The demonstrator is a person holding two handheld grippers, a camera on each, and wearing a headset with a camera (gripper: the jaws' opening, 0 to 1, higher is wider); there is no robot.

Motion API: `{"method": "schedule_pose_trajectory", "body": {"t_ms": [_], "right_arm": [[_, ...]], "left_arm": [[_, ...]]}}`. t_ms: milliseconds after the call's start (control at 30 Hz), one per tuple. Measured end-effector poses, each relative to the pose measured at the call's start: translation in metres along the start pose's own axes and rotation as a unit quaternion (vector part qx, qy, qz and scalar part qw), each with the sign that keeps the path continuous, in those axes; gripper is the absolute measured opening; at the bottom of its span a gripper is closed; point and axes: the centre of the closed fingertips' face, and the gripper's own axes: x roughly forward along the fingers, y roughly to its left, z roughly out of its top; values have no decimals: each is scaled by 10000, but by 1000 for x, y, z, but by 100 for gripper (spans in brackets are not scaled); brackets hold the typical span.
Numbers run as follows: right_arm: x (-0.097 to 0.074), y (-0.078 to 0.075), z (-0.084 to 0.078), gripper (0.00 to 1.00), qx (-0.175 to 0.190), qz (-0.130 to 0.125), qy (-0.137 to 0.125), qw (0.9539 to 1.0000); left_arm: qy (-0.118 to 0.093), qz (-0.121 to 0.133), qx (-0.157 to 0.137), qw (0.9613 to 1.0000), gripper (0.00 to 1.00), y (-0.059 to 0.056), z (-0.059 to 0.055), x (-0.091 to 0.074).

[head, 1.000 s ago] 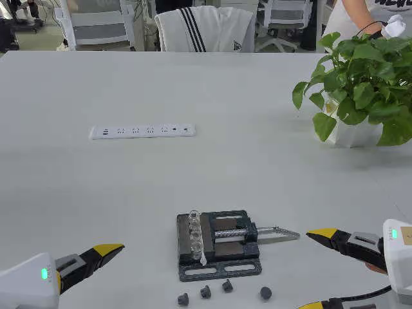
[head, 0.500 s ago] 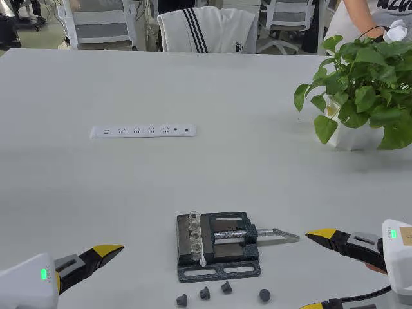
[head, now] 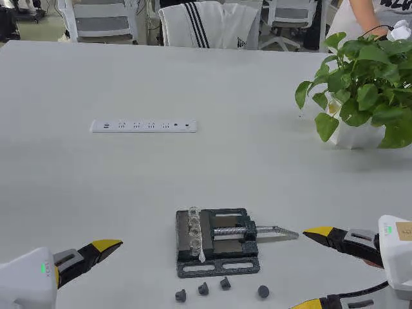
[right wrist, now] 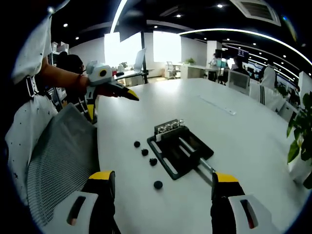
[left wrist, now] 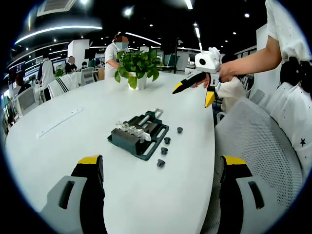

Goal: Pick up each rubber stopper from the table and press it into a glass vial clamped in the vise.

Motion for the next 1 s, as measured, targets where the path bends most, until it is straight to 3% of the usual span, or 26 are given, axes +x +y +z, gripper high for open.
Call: {"method": "schedule_pose_trajectory", "body": {"t_ms": [467, 800, 1000], "right_arm": [[11, 6, 5, 71, -342, 365, 474, 9976], [21, 9, 4, 61, -603, 699, 912, 9915], [28, 14, 2, 55, -831, 887, 1224, 9850]], "left_arm": [[-65, 37, -29, 10000, 99, 2, -1, 0], [-117, 74, -57, 9999, 99, 4, -2, 0], [-166, 100, -74, 9998, 99, 5, -2, 0]]}}
